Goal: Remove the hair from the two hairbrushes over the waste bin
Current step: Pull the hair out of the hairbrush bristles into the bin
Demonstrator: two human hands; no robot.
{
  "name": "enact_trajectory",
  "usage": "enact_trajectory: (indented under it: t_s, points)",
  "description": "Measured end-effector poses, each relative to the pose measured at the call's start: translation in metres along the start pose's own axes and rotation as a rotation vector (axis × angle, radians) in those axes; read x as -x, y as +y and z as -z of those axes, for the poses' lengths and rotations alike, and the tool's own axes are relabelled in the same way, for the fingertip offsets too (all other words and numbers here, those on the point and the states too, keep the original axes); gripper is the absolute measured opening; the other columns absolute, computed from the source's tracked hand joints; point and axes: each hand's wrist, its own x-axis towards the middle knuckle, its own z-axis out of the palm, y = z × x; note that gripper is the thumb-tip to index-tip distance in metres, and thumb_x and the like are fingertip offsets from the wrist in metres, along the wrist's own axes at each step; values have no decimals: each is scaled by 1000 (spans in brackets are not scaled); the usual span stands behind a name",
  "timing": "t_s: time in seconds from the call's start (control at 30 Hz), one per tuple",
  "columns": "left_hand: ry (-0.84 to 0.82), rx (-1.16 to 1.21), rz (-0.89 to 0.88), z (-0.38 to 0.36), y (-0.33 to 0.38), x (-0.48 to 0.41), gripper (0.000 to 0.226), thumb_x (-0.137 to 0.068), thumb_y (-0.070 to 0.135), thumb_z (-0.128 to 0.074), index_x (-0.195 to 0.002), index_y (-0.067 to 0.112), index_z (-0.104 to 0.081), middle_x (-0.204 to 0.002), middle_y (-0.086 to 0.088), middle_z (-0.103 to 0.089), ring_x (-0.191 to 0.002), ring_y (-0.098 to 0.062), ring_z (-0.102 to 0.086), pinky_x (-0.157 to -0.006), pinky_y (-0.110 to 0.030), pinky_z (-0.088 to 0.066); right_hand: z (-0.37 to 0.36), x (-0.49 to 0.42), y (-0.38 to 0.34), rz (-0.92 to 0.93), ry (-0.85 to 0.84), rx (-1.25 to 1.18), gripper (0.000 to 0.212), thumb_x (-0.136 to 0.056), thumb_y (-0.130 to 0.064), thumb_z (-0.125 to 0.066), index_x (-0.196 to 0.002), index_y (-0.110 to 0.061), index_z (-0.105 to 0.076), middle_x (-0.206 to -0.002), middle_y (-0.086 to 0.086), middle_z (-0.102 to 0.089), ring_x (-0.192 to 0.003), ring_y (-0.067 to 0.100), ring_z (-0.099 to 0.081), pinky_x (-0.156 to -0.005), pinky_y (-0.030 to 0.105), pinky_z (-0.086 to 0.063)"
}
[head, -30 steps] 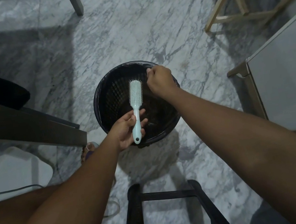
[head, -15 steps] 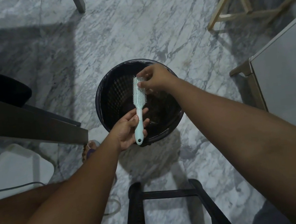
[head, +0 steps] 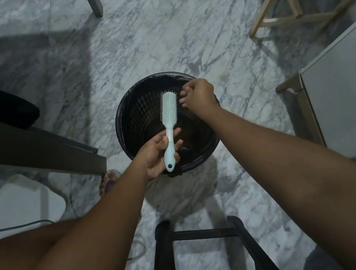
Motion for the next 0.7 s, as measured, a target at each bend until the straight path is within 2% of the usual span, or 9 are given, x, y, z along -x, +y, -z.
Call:
enact_trajectory:
  t_s: [0.03, 0.1, 0.17, 0.3, 0.4, 0.5, 0.6, 0.7]
  points:
    - [3, 2, 2, -1, 0, 1, 39, -103, 8, -41, -141, 10, -49, -140, -1, -59, -93, -18, -67, -63, -30, -53, 0, 0, 5, -22, -25, 8, 16, -90, 4, -53, -88, -5, -66, -86, 11, -67, -76, 24, -69, -65, 31, -60]
    - [10, 6, 3, -5, 0, 2, 39, -103, 7, -40, -141, 10, -49, -141, -1, -59, -95, -18, -67, -63, -30, -53, -3, -3, 25, -60, -42, 57, 18, -83, -1, -61, -98, -5, -72, -98, 12, -73, -93, 26, -71, -86, 40, -59]
    - [20, 12, 4, -9, 1, 4, 39, -104, 7, -38, -141, 10, -49, -140, -1, -59, -97, -19, -66, -63, -30, -54, -4, 3, 33, -94, -53, 46, 23, -83, -9, -63, -103, -7, -72, -104, 10, -74, -100, 25, -70, -93, 44, -56]
    - [49, 3, -8, -12, 5, 7, 37, -104, 6, -37, -139, 10, -50, -137, -4, -61, -99, -20, -68, -65, -32, -55, 9, 29, 13, 3, -35, 137, 38, -94, -22, -59, -128, -6, -63, -126, 11, -67, -119, 23, -61, -108, 32, -44]
    - [106, -22, -2, -12, 7, 6, 36, -105, 8, -38, -138, 12, -51, -134, -6, -62, -101, -20, -65, -72, -38, -58, 12, 39, 12, 51, -80, 188, 52, -98, -35, -53, -141, -7, -51, -141, 12, -56, -133, 24, -50, -110, 27, -35]
    - [181, -149, 10, -10, 5, 2, 34, -105, 11, -37, -135, 18, -54, -128, 0, -65, -101, -17, -59, -81, -45, -53, 11, 48, 20, 67, -142, 248, 60, -99, -41, -50, -148, -8, -41, -147, 16, -49, -139, 28, -43, -113, 29, -31]
    - [222, -254, 4, -9, 3, -6, 34, -105, 12, -38, -133, 21, -55, -122, 5, -68, -99, -15, -58, -78, -40, -49, 10, 53, 27, 59, -157, 256, 63, -99, -45, -48, -151, -10, -36, -145, 19, -50, -137, 32, -44, -112, 33, -34]
    - [263, -237, 5, -11, 2, -13, 29, -105, 10, -39, -128, 15, -57, -115, -2, -67, -96, -17, -60, -73, -38, -50, 10, 56, 31, 58, -165, 244, 64, -99, -46, -47, -151, -11, -34, -147, 18, -48, -138, 31, -43, -112, 34, -34]
